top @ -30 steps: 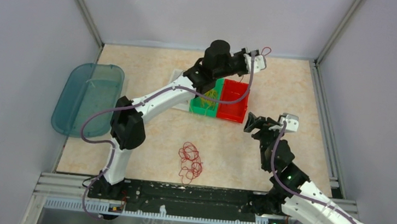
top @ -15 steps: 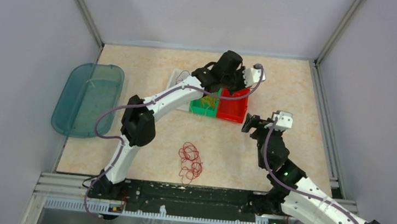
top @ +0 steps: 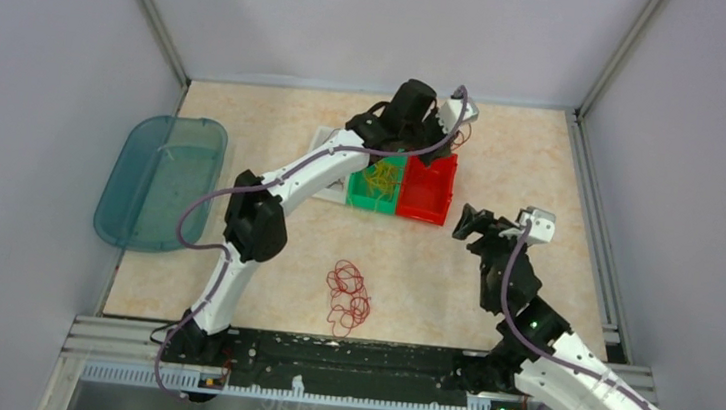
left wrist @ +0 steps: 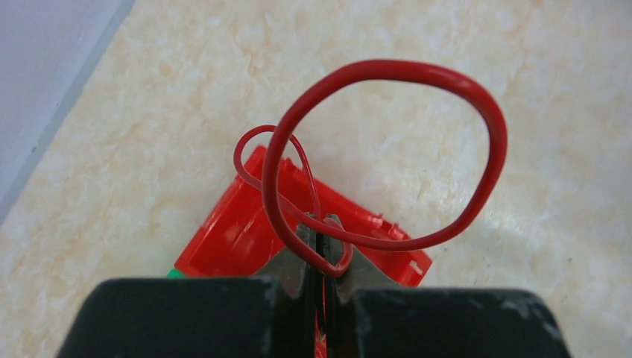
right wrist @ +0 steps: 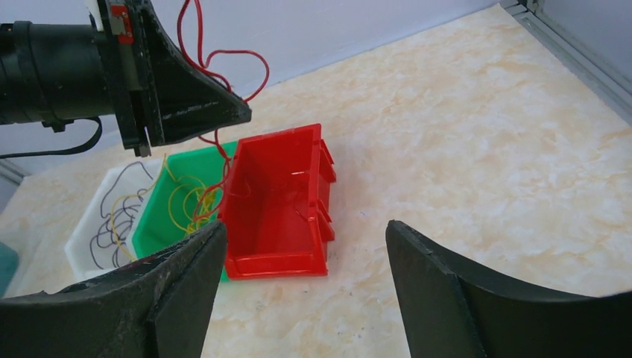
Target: Untangle the cables
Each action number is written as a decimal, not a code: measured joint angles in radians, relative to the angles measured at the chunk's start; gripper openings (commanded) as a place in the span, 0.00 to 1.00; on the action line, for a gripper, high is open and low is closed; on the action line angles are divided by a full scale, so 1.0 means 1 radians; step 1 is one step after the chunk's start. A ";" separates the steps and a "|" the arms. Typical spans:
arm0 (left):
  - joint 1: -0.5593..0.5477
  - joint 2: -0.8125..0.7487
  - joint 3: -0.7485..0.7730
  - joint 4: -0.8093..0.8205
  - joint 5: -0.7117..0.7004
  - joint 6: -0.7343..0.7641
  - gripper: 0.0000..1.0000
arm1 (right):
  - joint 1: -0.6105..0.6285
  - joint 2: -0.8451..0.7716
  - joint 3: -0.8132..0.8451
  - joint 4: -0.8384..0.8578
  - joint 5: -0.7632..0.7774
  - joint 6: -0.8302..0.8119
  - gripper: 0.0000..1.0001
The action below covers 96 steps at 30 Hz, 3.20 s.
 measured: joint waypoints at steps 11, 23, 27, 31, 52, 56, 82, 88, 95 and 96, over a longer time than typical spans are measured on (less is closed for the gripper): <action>0.018 0.018 0.015 0.281 0.178 -0.260 0.00 | 0.000 -0.099 -0.013 -0.022 0.021 0.038 0.78; 0.104 0.053 -0.208 0.418 0.166 -0.366 0.00 | 0.000 -0.048 -0.014 -0.038 0.019 0.035 0.78; 0.122 0.080 -0.236 0.418 0.127 -0.320 0.00 | 0.000 -0.015 -0.014 -0.037 0.019 0.029 0.78; 0.106 0.086 -0.236 0.413 0.057 -0.177 0.11 | 0.000 0.015 -0.014 -0.037 0.015 0.030 0.78; 0.029 -0.036 -0.375 0.336 -0.041 0.197 0.90 | -0.020 0.033 0.047 -0.075 0.019 0.030 0.78; 0.035 -0.133 -0.373 0.273 0.036 0.195 1.00 | -0.073 0.082 0.063 -0.086 -0.025 0.049 0.78; 0.228 -0.703 -0.927 -0.447 0.370 0.511 0.74 | -0.149 0.520 0.031 0.177 -0.616 0.100 0.58; 0.145 -0.643 -1.018 -0.371 0.328 0.461 0.47 | -0.147 0.384 -0.034 0.146 -0.608 0.136 0.51; 0.091 -0.551 -1.020 -0.270 0.315 0.380 0.61 | -0.145 0.369 -0.040 0.141 -0.605 0.154 0.51; 0.089 -0.552 -1.022 -0.262 0.315 0.376 0.62 | -0.143 0.369 -0.040 0.140 -0.603 0.154 0.51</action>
